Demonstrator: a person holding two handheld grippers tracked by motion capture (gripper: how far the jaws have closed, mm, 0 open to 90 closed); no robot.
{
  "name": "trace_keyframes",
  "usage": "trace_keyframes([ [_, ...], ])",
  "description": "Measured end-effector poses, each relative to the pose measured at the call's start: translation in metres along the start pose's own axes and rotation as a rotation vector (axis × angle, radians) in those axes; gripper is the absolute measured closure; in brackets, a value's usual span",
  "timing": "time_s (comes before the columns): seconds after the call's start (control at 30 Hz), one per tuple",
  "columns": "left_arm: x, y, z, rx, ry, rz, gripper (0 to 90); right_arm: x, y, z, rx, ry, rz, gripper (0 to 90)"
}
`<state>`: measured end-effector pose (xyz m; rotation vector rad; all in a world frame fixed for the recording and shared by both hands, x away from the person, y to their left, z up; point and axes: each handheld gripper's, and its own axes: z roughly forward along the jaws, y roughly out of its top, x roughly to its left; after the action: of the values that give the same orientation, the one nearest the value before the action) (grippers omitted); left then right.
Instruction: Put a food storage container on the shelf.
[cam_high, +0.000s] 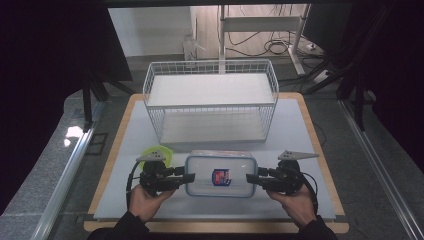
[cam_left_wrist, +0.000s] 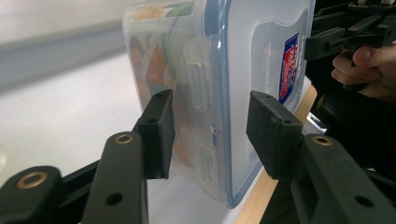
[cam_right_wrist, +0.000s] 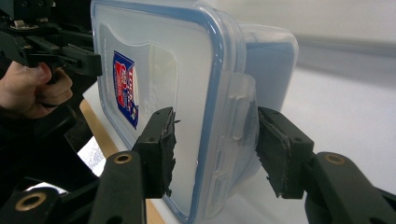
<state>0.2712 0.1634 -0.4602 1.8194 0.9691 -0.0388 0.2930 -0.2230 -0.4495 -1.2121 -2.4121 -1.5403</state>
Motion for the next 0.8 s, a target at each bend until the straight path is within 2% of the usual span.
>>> trace_keyframes([
  [0.17, 0.001, 0.013, -0.004, -0.005, 0.003, -0.003, 53.3, -0.001, 0.014, -0.001, -0.011, 0.005, -0.011, 49.3],
  [0.4, 0.005, 0.039, -0.015, -0.029, 0.012, 0.016, 53.4, 0.001, 0.045, -0.002, -0.033, 0.006, -0.040, 49.3],
  [0.73, 0.009, 0.062, -0.025, -0.055, 0.031, 0.015, 53.4, -0.001, 0.074, 0.001, -0.056, 0.028, -0.042, 49.3],
  [0.8, 0.011, 0.071, -0.028, -0.065, 0.030, 0.017, 53.3, -0.001, 0.085, 0.001, -0.068, 0.027, -0.050, 49.4],
])
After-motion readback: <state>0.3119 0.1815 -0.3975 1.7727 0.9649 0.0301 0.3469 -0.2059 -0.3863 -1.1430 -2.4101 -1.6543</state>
